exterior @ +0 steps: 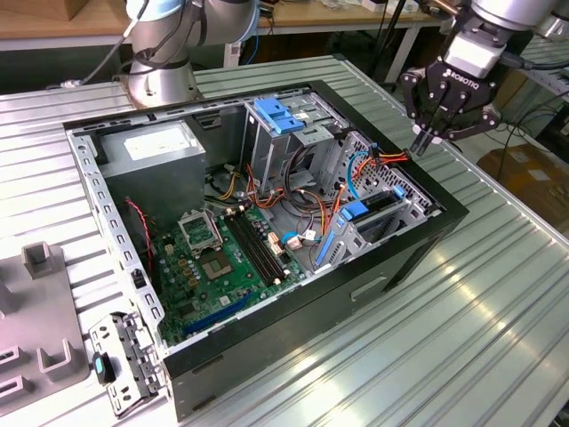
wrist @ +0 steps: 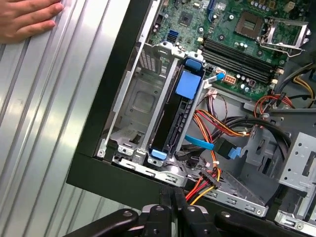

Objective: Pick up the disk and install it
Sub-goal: 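Insert the first disk wire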

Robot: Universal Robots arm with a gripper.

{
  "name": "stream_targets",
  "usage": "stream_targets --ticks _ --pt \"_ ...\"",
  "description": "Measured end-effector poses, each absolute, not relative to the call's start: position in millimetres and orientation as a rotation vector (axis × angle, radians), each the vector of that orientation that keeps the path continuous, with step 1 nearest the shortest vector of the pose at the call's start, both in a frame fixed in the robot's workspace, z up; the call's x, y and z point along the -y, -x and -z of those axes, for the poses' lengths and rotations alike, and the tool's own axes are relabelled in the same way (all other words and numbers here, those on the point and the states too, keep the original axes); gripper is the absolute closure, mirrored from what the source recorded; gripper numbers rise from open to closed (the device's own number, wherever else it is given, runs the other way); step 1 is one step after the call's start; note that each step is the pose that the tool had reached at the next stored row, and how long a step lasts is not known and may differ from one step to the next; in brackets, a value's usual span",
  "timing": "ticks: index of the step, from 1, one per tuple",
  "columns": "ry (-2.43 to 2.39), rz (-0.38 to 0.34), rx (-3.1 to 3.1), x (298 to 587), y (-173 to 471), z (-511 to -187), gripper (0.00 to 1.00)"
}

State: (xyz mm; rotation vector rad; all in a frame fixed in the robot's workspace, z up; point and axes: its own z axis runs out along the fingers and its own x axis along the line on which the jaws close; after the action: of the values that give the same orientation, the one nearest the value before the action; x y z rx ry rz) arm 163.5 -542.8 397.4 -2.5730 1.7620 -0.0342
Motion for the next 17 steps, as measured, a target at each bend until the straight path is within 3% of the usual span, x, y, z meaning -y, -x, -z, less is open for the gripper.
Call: stream_targets --ticks 4,5,7,9,17 --pt "2.588 0.036 -1.742 538.5 -172.0 -393.5 0.81" --pt "2.591 0.036 -1.738 537.8 -173.0 -392.8 0.75" --pt "2.599 0.036 -1.727 536.0 -175.6 -391.2 0.74" --pt "2.636 0.036 -1.668 535.3 -176.2 -389.9 0.61" --pt "2.764 0.033 -1.444 535.2 -176.3 -383.7 0.61"
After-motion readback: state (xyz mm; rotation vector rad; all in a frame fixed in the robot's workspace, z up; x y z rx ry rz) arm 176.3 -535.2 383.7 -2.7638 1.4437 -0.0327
